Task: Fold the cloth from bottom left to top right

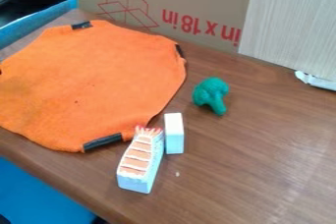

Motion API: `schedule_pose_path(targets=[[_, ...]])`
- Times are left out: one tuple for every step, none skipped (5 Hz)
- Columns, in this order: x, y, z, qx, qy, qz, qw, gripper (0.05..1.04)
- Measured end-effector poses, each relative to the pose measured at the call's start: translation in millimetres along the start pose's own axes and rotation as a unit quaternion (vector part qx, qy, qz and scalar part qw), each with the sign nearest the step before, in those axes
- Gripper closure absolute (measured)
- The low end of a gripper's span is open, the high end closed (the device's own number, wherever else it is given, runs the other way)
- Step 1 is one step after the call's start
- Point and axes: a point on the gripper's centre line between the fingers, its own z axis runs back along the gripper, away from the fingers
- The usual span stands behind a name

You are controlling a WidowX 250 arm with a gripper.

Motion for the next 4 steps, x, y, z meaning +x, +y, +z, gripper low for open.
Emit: schedule_pose_path(targets=[[-6, 1, -11, 0.006, -0.003, -0.006, 1.0, 0.084], [-6, 3, -19, 0.012, -0.011, -0.004, 0.9999, 0.138], [0, 6, -23, 0.009, -0.019, 0.008, 0.9997, 0.404], [9, 11, -24, 0.001, -0.011, 0.029, 0.9995, 0.698]])
